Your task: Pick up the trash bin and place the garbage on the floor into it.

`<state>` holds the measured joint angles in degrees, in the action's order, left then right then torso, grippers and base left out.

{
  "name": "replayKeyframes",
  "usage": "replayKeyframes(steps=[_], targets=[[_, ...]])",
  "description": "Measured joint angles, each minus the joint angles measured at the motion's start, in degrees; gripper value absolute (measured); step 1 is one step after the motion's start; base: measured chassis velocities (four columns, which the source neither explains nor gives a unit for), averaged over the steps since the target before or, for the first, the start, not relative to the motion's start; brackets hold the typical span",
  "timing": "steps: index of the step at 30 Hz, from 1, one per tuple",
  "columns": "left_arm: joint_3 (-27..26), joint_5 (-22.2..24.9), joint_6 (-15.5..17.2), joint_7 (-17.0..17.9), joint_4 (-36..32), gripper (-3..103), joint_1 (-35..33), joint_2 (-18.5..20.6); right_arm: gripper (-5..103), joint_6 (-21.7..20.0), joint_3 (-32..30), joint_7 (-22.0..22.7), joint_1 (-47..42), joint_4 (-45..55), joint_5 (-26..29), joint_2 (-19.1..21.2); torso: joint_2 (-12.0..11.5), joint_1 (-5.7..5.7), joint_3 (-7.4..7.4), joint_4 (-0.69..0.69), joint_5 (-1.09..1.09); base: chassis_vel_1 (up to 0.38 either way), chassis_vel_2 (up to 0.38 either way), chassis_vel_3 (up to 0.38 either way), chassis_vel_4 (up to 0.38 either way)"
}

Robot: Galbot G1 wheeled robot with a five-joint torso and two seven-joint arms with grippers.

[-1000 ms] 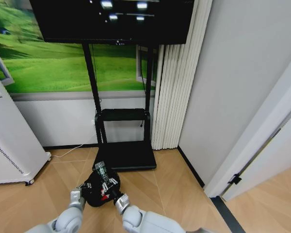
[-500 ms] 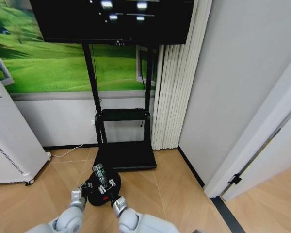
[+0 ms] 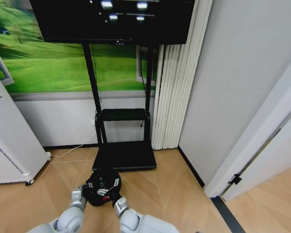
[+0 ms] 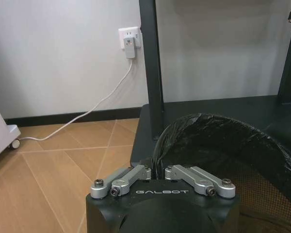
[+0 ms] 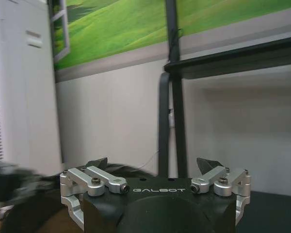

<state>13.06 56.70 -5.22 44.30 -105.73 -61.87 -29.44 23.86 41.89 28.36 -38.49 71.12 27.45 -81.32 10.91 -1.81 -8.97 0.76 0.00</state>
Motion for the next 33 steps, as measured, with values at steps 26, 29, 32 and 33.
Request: replayKeyframes(steps=[26,29,32,33], targets=[[-2.66,0.67,-0.63,0.74,-4.01,7,0.02,6.03,100,2.50,-21.14,-2.21,-7.22,0.45,-1.97,22.69,0.00,0.00,0.00,0.01,0.02,0.001,0.000,-0.002,0.000],[-2.63,0.67,-0.63,0.96,-4.07,7,0.03,5.66,100,2.50,-21.38,-2.10,-7.41,0.81,-1.99,22.98,0.00,-0.01,-0.01,0.00,0.01,0.088,-0.008,-0.083,-0.006],[-2.53,0.67,-0.59,1.01,-4.18,7,0.09,5.59,100,2.50,-21.51,-1.96,-7.65,1.20,-2.01,23.15,0.00,0.00,0.00,0.01,0.02,0.203,-0.023,-0.228,0.011],[-2.53,0.67,-0.59,1.01,-4.18,7,0.09,5.59,100,2.50,-21.51,-1.96,-7.65,1.20,-2.01,23.15,0.00,0.00,0.00,0.01,0.02,0.265,-0.040,-0.267,0.016]])
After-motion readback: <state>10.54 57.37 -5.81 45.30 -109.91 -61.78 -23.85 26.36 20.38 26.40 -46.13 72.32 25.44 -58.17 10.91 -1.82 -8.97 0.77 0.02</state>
